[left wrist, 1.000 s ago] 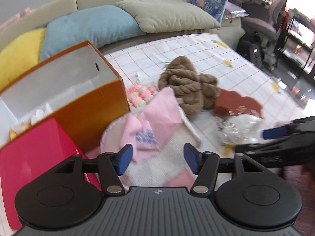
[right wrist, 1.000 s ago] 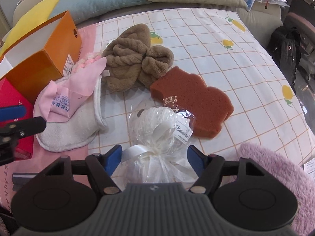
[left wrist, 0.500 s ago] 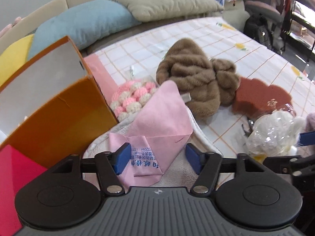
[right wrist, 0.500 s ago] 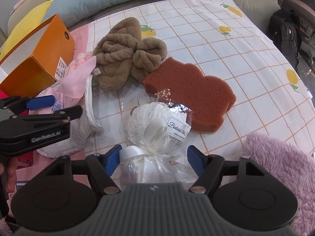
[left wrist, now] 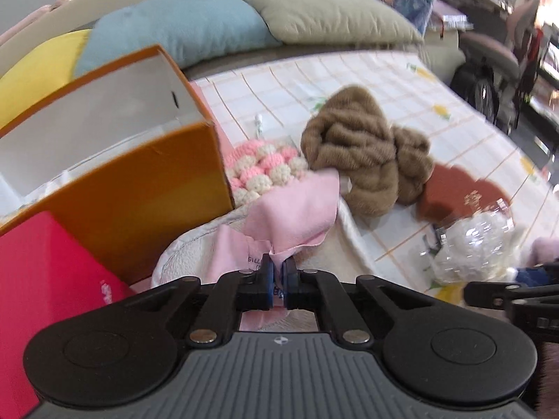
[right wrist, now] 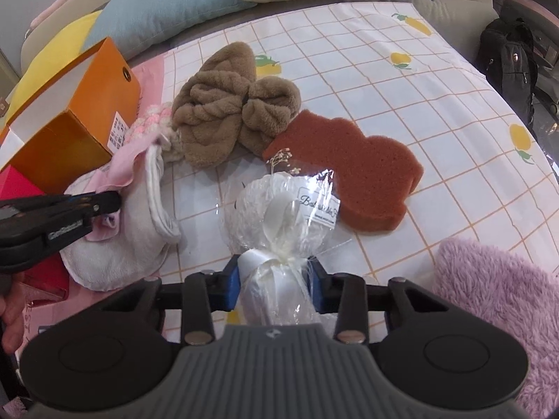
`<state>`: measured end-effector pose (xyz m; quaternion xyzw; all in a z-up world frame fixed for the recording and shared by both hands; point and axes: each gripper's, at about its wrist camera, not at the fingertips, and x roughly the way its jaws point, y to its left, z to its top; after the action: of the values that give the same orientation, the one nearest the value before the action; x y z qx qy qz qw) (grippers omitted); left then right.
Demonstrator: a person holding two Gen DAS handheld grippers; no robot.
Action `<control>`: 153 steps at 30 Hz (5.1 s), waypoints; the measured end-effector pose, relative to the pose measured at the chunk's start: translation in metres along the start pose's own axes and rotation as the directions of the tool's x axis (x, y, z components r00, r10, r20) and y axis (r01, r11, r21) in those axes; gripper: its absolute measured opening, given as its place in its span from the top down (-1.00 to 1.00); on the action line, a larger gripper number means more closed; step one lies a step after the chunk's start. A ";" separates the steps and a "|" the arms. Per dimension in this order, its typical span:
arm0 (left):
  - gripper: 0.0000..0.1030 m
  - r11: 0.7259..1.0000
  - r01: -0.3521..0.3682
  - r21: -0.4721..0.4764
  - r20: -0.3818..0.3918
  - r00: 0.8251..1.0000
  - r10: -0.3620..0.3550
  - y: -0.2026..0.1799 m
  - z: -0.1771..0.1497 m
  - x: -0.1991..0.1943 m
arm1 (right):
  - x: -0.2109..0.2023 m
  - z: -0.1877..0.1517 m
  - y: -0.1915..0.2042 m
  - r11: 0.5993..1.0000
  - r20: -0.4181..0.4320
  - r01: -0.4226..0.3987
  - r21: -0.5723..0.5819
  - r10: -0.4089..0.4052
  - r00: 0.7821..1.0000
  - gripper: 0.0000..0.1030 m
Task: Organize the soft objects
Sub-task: 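Carry the bath ball and pink cloth over the box and release them, then move both open tools back toward the slipper and sponge, then grasp the red-brown sponge with the right tool while the left grasps the white slipper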
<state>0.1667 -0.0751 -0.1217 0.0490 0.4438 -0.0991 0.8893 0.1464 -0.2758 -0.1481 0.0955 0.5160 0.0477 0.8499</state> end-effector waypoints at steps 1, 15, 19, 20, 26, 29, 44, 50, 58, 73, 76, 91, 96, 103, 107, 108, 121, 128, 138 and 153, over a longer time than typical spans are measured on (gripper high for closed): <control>0.91 1.000 0.005 -0.012 0.014 1.000 -0.005 0.001 -0.001 -0.009 | -0.003 0.000 0.000 1.000 0.007 -0.007 0.000 0.007 1.000 0.26; 0.91 0.994 0.027 -0.104 0.156 0.988 -0.011 0.016 -0.013 -0.096 | -0.040 -0.009 0.036 0.989 0.101 -0.041 -0.141 0.056 0.993 0.26; 0.91 0.989 0.031 -0.144 0.202 0.979 -0.001 0.029 -0.013 -0.116 | -0.053 -0.010 0.055 0.974 0.133 -0.061 -0.216 0.091 0.987 0.26; 0.91 0.988 0.029 -0.153 0.216 0.976 0.005 0.032 -0.013 -0.121 | -0.056 -0.010 0.059 0.971 0.139 -0.066 -0.231 0.100 0.985 0.26; 0.91 0.977 0.027 -0.214 0.288 0.957 0.036 0.055 -0.009 -0.146 | -0.075 0.008 0.094 0.940 0.184 -0.098 -0.326 0.165 0.969 0.26; 0.91 0.972 0.021 -0.235 0.319 0.946 0.056 0.066 -0.004 -0.155 | -0.082 0.021 0.115 0.918 0.201 -0.122 -0.377 0.210 0.957 0.26; 0.91 0.959 -0.063 -0.277 0.289 0.946 0.146 0.128 0.052 -0.140 | -0.065 0.116 0.220 0.830 0.198 -0.145 -0.538 0.291 0.936 0.26; 0.91 0.956 -0.109 -0.274 0.233 0.956 0.176 0.146 0.060 -0.116 | -0.031 0.137 0.252 0.803 0.194 -0.075 -0.592 0.232 0.953 0.25; 0.91 0.944 -0.134 -0.303 0.141 0.973 0.183 0.170 0.053 -0.084 | 0.020 0.152 0.271 0.794 0.105 -0.084 -0.602 0.184 0.977 0.25; 0.89 0.934 -0.187 -0.305 -0.016 0.981 0.191 0.189 0.048 -0.037 | 0.082 0.141 0.294 0.754 -0.076 -0.091 -0.650 0.054 0.996 0.21; 0.82 0.930 -0.194 -0.312 -0.044 0.981 0.190 0.192 0.044 -0.032 | 0.085 0.138 0.293 0.748 -0.077 -0.083 -0.658 0.043 0.996 0.15; 0.12 0.921 -0.174 -0.348 0.043 0.979 0.201 0.184 0.042 -0.072 | 0.038 0.140 0.282 0.736 0.048 -0.034 -0.676 0.090 0.995 -0.27; 0.12 0.927 -0.177 -0.332 0.127 0.965 0.230 0.168 0.040 -0.101 | 0.004 0.136 0.267 0.759 0.104 -0.038 -0.650 0.139 0.985 -0.28; 0.12 0.958 -0.114 -0.262 0.255 0.950 0.183 0.127 0.027 -0.136 | -0.047 0.111 0.226 0.821 0.177 -0.073 -0.567 0.209 0.962 -0.38; 0.12 0.969 -0.039 -0.245 0.274 0.956 0.108 0.105 0.016 -0.143 | -0.063 0.089 0.198 0.854 0.226 -0.065 -0.517 0.209 0.951 -0.38; 0.12 0.970 -0.019 -0.241 0.275 0.958 0.087 0.100 0.013 -0.143 | -0.066 0.082 0.191 0.862 0.238 -0.062 -0.503 0.207 0.949 -0.38; 0.11 0.988 0.073 -0.136 0.156 0.986 -0.052 0.045 -0.027 -0.117 | -0.063 0.000 0.095 0.947 0.231 0.040 -0.319 0.037 0.972 -0.38; -0.21 0.992 0.101 -0.072 0.089 0.992 -0.095 0.014 -0.029 -0.091 | -0.048 -0.009 0.051 0.977 0.166 0.074 -0.198 -0.041 0.985 -0.38; -0.65 0.992 0.095 -0.083 0.014 0.995 -0.094 -0.018 -0.018 -0.025 | -0.035 0.012 0.015 0.967 0.207 0.177 -0.185 -0.138 0.969 -0.51; -0.71 0.996 -0.093 0.005 -0.069 0.993 0.093 -0.053 -0.024 0.032 | 0.026 0.035 -0.025 0.962 0.158 0.238 -0.134 -0.216 0.963 -0.77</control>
<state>0.1549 -0.1267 -0.1619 0.0739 0.4713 -0.0561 0.8771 0.1894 -0.2998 -0.1602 -0.0261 0.4565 -0.0182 0.8892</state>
